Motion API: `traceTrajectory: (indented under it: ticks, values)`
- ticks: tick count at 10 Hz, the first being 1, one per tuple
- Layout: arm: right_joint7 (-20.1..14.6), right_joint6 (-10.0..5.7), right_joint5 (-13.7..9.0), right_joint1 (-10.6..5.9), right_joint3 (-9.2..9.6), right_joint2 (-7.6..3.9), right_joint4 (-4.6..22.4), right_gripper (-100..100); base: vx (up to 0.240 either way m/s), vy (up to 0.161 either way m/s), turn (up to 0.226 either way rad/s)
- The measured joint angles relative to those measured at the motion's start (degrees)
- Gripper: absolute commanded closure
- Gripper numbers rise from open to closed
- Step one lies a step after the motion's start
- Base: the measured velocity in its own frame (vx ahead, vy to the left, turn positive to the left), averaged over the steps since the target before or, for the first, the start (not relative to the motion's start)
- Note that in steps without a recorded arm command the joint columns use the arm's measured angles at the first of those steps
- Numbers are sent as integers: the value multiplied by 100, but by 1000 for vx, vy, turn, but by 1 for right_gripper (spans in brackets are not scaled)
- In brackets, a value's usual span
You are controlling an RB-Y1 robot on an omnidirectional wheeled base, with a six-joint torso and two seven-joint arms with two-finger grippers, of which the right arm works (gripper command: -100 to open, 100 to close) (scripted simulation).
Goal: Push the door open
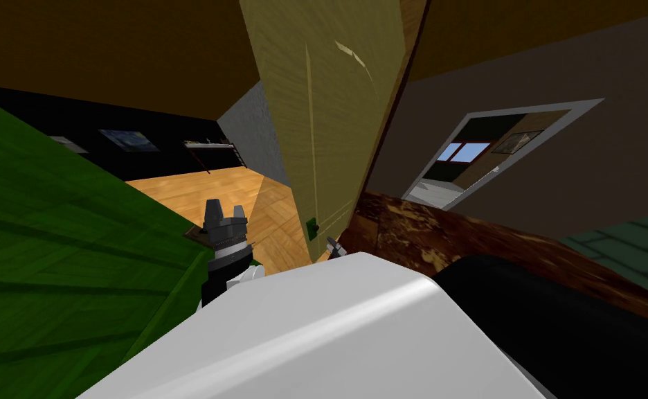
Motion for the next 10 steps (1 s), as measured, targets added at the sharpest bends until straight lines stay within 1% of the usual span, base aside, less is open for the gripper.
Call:
traceTrajectory:
  ticks: [5, 6, 7, 10]
  values:
    - [-5, 165, -20, -152, -76, 126, 49, -100, 160, 106, 33]
    - [-5, 201, -22, -189, -88, 160, 65, -100, 70, 46, 5]
    - [-4, 209, -22, -195, -89, 165, 67, 100, -9, -5, -7]
    - [-5, 201, -22, -190, -88, 160, 65, 100, -22, -16, 1]
